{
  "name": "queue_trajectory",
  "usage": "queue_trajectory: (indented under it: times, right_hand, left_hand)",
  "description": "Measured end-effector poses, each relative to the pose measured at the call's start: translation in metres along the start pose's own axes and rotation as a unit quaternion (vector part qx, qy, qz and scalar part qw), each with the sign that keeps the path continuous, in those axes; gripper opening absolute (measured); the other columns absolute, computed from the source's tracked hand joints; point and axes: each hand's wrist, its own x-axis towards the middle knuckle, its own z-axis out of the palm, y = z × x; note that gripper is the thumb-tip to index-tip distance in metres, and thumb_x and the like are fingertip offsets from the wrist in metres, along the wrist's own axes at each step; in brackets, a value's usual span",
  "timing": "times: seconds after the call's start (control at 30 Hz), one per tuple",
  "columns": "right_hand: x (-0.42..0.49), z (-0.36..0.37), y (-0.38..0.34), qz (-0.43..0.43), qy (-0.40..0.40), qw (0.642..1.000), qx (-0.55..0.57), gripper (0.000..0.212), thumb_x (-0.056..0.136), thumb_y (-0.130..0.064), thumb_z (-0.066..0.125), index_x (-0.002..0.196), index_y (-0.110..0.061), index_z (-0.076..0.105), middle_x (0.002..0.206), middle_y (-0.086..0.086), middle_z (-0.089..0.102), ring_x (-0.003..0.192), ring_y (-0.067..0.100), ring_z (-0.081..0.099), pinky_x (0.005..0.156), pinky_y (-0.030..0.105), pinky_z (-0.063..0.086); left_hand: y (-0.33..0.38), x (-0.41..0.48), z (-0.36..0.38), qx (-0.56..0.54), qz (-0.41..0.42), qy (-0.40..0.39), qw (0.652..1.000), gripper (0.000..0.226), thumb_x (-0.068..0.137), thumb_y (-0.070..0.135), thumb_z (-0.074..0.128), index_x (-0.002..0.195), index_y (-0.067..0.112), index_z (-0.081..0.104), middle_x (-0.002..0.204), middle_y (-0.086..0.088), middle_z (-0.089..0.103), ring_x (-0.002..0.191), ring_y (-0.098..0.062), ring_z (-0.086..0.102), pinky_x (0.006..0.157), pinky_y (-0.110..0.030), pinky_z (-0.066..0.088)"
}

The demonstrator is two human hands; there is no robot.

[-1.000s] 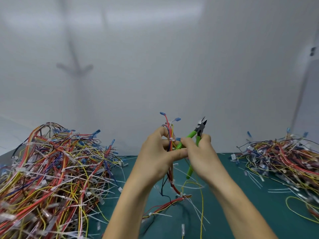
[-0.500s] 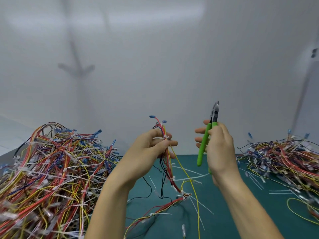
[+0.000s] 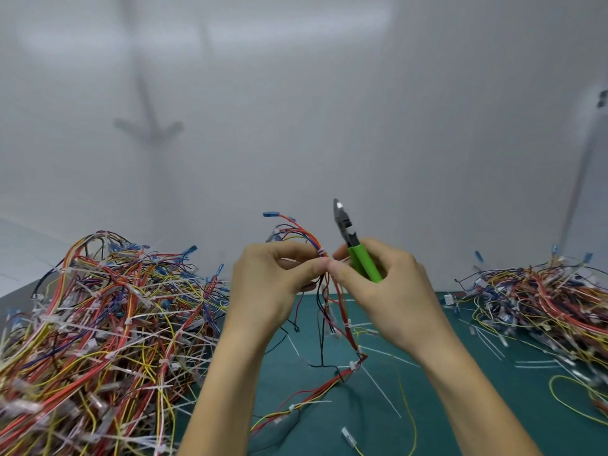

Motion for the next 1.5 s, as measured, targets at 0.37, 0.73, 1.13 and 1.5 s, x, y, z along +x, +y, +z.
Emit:
queue_trajectory:
  times: [0.37, 0.73, 1.13, 1.5]
  right_hand:
    - [0.005, -0.004, 0.003, 0.029, 0.038, 0.994, 0.095, 0.008, 0.084, -0.018, 0.076, 0.082, -0.021, 0.069, 0.069, -0.001, 0.068, 0.062, 0.016, 0.06, 0.063, 0.037, 0.053]
    - [0.008, -0.023, 0.004, 0.06, 0.069, 0.959, 0.269, 0.02, 0.087, -0.013, 0.072, 0.077, -0.03, 0.075, 0.072, -0.006, 0.068, 0.068, 0.008, 0.064, 0.064, 0.022, 0.058]
    - [0.009, -0.03, 0.008, 0.067, 0.07, 0.951, 0.294, 0.008, 0.09, -0.015, 0.067, 0.089, -0.02, 0.073, 0.077, -0.006, 0.071, 0.072, 0.008, 0.066, 0.064, 0.02, 0.054]
    - [0.007, -0.022, 0.006, 0.071, 0.044, 0.948, 0.307, 0.01, 0.09, -0.014, 0.066, 0.093, -0.02, 0.073, 0.091, 0.004, 0.076, 0.083, 0.016, 0.07, 0.073, 0.027, 0.055]
  left_hand:
    - [0.013, -0.005, 0.001, -0.05, 0.038, -0.077, 0.995, 0.019, 0.095, 0.012, 0.061, 0.098, 0.024, 0.076, 0.089, 0.0, 0.077, 0.083, -0.013, 0.073, 0.073, -0.017, 0.055]
    - [-0.001, -0.001, -0.02, 0.113, -0.041, -0.035, 0.992, 0.023, 0.095, 0.011, 0.055, 0.098, 0.024, 0.073, 0.089, 0.014, 0.076, 0.09, -0.002, 0.069, 0.077, -0.012, 0.05]
    - [0.011, -0.005, -0.012, 0.121, -0.011, -0.077, 0.99, 0.049, 0.09, -0.006, 0.045, 0.102, 0.034, 0.071, 0.106, 0.018, 0.07, 0.101, 0.007, 0.062, 0.083, -0.012, 0.046]
    - [0.023, -0.01, 0.004, 0.063, 0.041, -0.114, 0.991, 0.02, 0.088, 0.019, 0.072, 0.107, 0.023, 0.069, 0.088, -0.002, 0.073, 0.082, -0.013, 0.07, 0.077, -0.026, 0.058]
